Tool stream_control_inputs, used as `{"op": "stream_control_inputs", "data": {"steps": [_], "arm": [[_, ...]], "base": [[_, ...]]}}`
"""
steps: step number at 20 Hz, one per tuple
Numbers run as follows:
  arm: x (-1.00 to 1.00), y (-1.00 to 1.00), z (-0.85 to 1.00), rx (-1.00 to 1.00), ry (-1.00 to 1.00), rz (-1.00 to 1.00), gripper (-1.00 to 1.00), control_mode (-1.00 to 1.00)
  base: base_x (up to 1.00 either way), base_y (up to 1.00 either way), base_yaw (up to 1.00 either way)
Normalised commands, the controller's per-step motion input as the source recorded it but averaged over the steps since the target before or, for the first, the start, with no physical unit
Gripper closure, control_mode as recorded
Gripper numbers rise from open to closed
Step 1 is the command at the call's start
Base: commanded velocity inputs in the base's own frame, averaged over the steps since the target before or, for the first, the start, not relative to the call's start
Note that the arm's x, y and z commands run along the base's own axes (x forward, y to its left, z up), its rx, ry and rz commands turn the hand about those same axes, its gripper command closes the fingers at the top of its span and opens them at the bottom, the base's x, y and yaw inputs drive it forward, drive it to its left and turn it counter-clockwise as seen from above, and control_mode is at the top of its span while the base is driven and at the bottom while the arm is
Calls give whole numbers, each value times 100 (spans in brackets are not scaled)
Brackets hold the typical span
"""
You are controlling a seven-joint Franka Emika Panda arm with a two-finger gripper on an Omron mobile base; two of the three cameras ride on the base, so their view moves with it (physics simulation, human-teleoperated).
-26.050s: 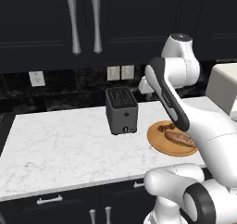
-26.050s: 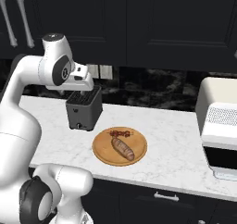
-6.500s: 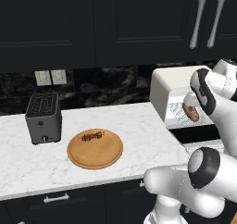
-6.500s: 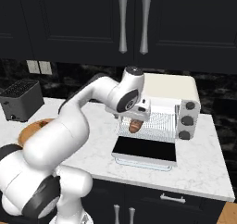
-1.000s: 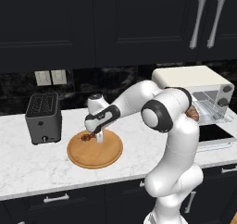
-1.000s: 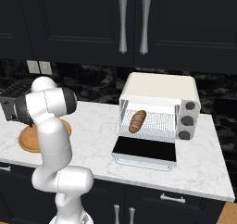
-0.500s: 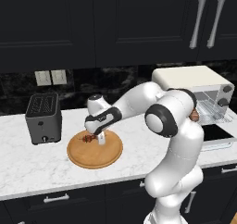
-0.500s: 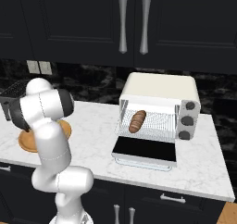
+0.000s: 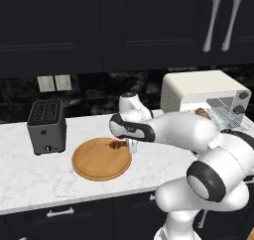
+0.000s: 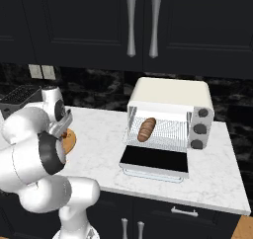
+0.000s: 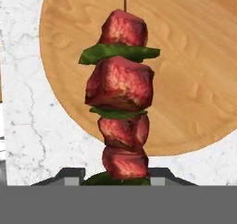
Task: Pick up the kebab skewer and baguette bread, and place them inside the toaster oven. Close the toaster oven door and start by setting the timer.
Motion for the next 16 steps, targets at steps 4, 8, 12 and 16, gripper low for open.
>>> {"op": "stream_control_inputs", "data": {"steps": [4,8,12,16], "arm": [[-83,-99,65,8,0,-18,100,-100],[-43,-72,56,1,0,-28,100,-100],[-35,-83,48,2,0,-39,100,-100],[-28,-85,51,2,0,-41,100,-100]], "base": [[0,0,0],[0,0,0],[0,0,0],[0,0,0]]}}
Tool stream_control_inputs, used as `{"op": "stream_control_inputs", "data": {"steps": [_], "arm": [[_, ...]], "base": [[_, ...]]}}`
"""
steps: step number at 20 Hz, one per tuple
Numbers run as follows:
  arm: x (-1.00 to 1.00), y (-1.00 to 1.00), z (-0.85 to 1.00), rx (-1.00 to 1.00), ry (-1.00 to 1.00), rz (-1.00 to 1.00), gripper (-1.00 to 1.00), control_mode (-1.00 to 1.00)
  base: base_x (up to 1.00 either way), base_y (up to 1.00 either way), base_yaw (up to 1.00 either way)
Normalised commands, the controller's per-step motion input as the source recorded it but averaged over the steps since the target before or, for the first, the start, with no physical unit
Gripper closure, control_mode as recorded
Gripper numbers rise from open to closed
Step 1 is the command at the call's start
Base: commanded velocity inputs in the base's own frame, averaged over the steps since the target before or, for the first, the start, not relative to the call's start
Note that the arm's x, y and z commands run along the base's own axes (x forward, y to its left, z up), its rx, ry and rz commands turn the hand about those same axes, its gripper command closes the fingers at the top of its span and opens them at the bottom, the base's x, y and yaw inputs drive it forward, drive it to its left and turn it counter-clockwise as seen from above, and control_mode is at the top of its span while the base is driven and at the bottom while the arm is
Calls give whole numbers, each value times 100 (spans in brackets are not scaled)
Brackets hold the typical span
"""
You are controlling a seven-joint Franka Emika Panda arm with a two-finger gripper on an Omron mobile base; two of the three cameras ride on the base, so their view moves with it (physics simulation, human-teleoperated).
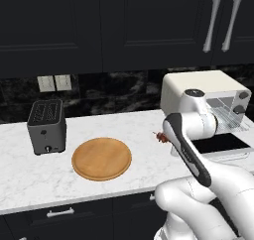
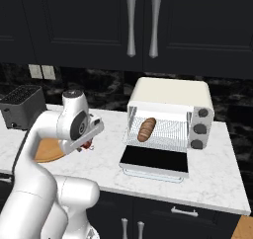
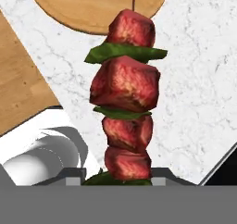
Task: Pick up the kebab skewer and baguette bread, and place them inside the toaster oven. Close the toaster oven door and start by setting the timer.
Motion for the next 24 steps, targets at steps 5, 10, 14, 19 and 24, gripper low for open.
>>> {"op": "stream_control_inputs", "data": {"steps": [5,10,14,19,24], "arm": [[-1,-46,60,0,1,-49,100,-100],[0,-83,48,2,-1,-50,100,-100],[2,-96,5,7,-16,-41,100,-100],[25,-88,3,6,-17,-34,100,-100],[38,-94,12,13,-17,-23,100,-100]], "base": [[0,0,0],[0,0,0],[0,0,0],[0,0,0],[0,0,0]]}}
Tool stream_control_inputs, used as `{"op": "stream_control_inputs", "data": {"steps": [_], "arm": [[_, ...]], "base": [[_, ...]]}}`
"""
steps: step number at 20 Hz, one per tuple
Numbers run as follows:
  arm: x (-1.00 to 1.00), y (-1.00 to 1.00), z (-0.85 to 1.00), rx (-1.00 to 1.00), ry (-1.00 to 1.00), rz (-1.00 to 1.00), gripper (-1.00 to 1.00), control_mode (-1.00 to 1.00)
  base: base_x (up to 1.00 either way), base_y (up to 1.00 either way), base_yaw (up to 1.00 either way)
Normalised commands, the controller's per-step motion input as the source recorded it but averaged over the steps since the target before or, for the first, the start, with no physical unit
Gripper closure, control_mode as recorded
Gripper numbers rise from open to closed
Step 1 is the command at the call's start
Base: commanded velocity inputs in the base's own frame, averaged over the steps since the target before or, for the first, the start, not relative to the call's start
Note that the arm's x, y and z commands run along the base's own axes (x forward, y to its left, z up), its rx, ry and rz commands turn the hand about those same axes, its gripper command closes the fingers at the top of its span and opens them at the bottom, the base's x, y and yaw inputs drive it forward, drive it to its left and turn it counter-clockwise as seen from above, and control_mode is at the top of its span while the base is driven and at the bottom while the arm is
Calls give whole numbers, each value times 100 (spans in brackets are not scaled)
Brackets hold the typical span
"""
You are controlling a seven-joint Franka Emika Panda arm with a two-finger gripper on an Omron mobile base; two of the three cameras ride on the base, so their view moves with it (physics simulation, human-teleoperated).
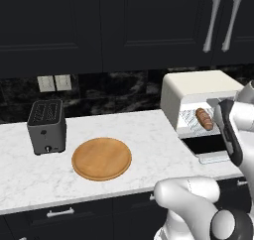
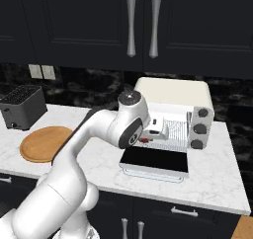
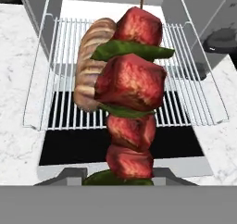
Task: Pick up the kebab skewer and baguette bread, and place them inside the toaster oven. Close the toaster oven door and start by setting the timer.
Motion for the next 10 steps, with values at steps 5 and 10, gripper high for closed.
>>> {"op": "stream_control_inputs", "data": {"steps": [5,10], "arm": [[39,-54,4,10,0,-12,100,-100],[21,0,-1,2,-1,-6,100,-100]], "base": [[0,0,0],[0,0,0]]}}
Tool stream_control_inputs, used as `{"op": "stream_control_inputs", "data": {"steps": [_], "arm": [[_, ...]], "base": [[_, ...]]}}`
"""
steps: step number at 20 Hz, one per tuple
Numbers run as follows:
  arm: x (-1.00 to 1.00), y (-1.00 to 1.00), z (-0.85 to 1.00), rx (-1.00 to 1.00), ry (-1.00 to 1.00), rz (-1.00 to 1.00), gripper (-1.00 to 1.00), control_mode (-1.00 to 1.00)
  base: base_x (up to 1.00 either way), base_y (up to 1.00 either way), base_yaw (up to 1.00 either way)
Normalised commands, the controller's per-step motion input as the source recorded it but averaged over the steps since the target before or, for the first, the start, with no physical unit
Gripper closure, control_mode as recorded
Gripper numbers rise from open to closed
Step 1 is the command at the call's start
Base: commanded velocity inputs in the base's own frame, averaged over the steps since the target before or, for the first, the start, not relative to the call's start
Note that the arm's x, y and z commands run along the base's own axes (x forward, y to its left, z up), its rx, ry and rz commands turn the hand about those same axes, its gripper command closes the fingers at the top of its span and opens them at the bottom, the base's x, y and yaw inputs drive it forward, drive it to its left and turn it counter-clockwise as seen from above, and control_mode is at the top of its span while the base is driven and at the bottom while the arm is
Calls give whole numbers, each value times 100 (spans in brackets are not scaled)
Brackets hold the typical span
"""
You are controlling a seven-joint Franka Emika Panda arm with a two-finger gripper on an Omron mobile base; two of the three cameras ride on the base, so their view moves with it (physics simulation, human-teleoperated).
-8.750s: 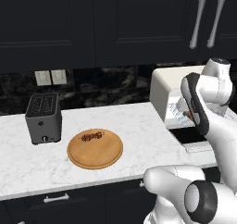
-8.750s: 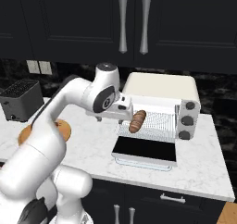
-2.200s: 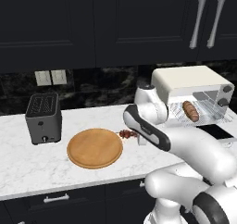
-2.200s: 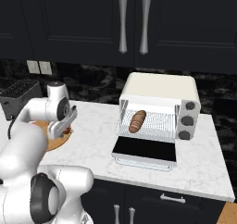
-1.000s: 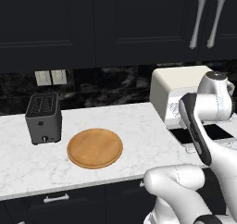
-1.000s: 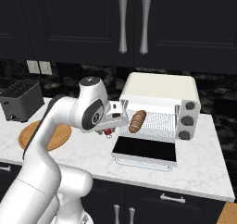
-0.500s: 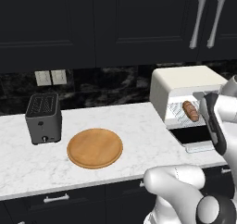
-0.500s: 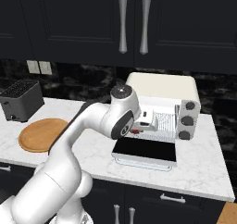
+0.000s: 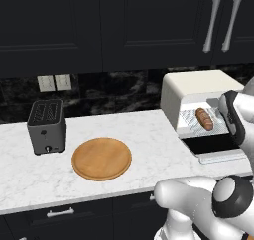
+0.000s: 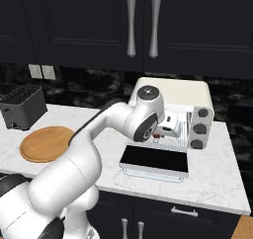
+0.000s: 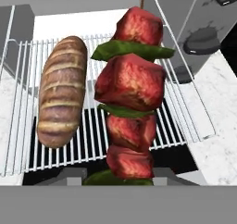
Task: Pick up the kebab skewer and baguette bread, and place them inside the toaster oven. Close the toaster oven door and start by setting the timer.
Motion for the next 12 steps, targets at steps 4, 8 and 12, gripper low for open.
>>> {"op": "stream_control_inputs", "data": {"steps": [4,8,12], "arm": [[4,0,-37,0,-16,-4,100,-100],[14,0,-49,0,-17,-2,100,-100],[21,1,-34,0,-10,0,100,-100]], "base": [[0,0,0],[0,0,0],[0,0,0]]}}
